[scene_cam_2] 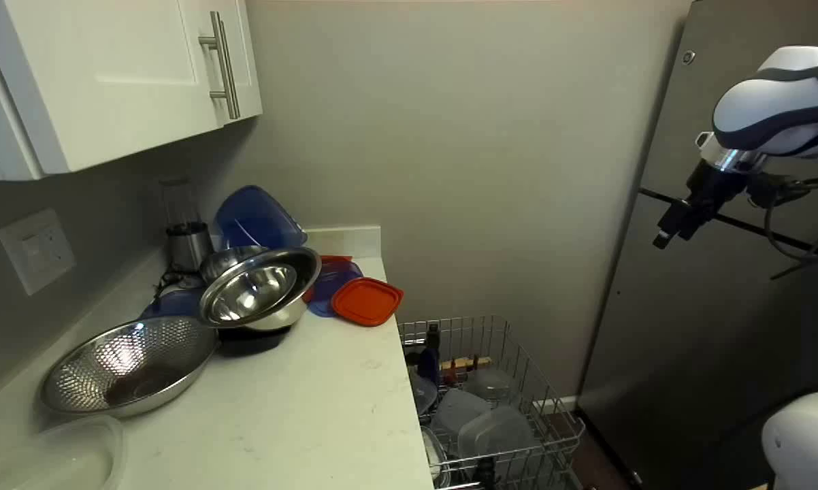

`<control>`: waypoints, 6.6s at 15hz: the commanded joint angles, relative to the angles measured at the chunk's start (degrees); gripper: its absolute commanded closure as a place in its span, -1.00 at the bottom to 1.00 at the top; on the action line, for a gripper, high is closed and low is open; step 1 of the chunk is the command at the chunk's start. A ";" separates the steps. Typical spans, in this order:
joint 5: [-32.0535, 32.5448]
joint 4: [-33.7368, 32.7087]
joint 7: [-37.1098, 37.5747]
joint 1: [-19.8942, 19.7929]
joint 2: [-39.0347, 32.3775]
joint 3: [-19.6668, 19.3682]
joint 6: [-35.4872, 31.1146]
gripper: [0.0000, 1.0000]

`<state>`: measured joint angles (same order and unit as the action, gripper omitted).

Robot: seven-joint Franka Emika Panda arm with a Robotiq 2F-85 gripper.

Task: Remove the blue lid from the dishwasher

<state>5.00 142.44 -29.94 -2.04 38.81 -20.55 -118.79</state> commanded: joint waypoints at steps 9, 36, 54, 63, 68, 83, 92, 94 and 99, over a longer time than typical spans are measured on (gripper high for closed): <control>0.98 -4.21 1.08 -0.31 -6.64 2.41 0.74 -1.00; -18.25 -55.97 1.26 0.49 -66.62 23.78 -0.57 -1.00; -15.28 -71.11 8.26 2.55 -85.24 28.80 9.91 -1.00; -15.50 -73.24 7.87 2.45 -86.59 29.24 10.96 -1.00; -16.31 -82.68 10.03 3.44 -95.24 30.11 12.01 -1.00; -18.68 -104.74 22.40 7.71 -117.52 33.22 20.60 -1.00; -17.33 -110.76 28.43 8.81 -122.37 30.31 19.24 -1.00; -17.64 -111.91 28.86 8.87 -123.72 29.87 17.95 -1.00; -17.98 -109.74 29.44 8.86 -123.61 29.42 13.02 -1.00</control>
<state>-13.00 32.18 -2.59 6.31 -84.80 9.32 -103.34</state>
